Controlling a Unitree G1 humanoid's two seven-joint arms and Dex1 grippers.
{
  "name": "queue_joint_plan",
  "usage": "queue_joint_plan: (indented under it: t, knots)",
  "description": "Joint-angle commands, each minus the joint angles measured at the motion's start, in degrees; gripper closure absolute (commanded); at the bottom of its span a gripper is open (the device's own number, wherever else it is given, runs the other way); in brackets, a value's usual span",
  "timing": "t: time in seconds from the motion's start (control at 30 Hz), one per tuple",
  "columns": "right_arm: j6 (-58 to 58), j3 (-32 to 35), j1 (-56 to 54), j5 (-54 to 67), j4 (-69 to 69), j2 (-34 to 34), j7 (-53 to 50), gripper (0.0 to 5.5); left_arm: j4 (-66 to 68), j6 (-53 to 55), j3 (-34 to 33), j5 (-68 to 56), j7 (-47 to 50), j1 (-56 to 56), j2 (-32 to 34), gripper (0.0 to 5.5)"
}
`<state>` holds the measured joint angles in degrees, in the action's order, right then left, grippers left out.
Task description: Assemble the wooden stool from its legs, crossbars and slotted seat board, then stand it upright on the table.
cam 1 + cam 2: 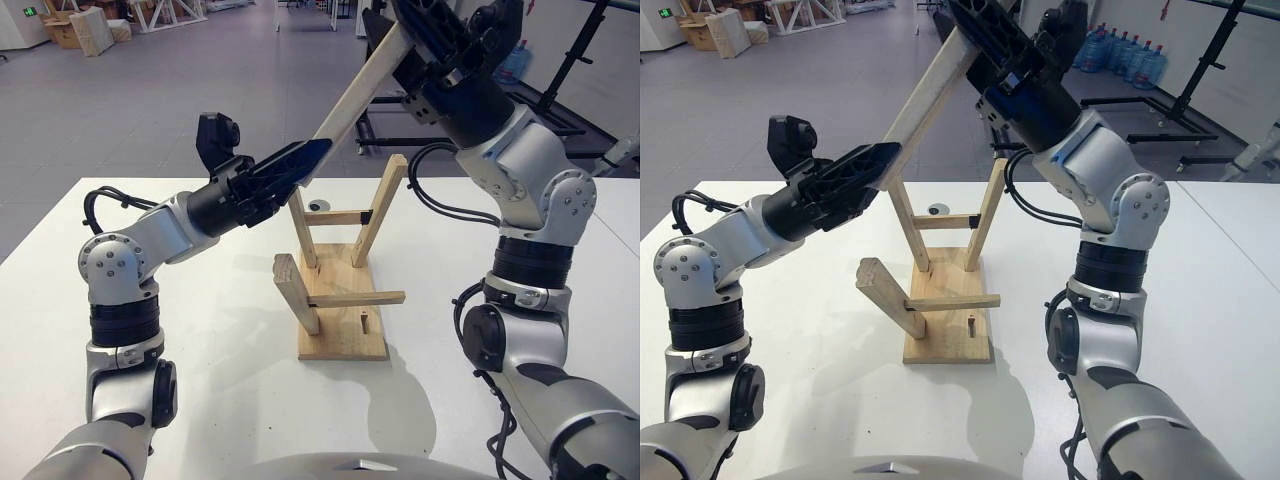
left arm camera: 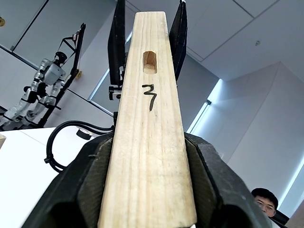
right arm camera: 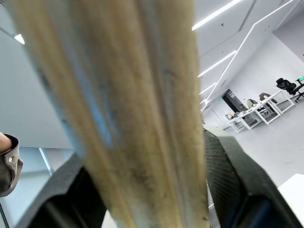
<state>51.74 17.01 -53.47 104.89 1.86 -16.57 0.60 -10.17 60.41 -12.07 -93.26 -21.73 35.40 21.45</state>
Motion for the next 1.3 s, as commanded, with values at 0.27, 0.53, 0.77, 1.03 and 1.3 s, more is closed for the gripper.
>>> queue_joint_plan:
  t: [0.27, 0.53, 0.77, 1.03, 1.3]
  knots:
    - [-0.7, 0.3, 2.3, -5.0, -0.6, -2.3, 1.9, 3.45, -4.3, -2.5, 1.6, 5.3, -2.2, -1.2, 1.0, 2.54]
    - [-2.1, 1.8, 2.9, -8.9, -0.7, -4.0, 4.0, 3.45, -2.4, -5.0, -2.6, 5.9, 0.4, -1.3, 2.8, 1.3]
    - [-9.2, 4.4, 8.9, -25.4, -6.0, -10.6, 17.4, 3.45, -0.3, -15.6, -14.3, 6.0, 12.4, 3.0, 5.7, 0.88]
    - [-14.1, 11.7, 31.6, -39.2, -13.9, -22.7, 37.7, 3.45, -10.0, -17.9, -16.0, 13.2, 19.7, -13.7, 6.9, 0.88]
    - [-16.2, 7.6, 39.6, -43.3, -8.1, -18.1, 48.0, 3.45, -10.0, -19.2, -10.8, 19.6, 18.4, -18.5, 5.1, 0.88]
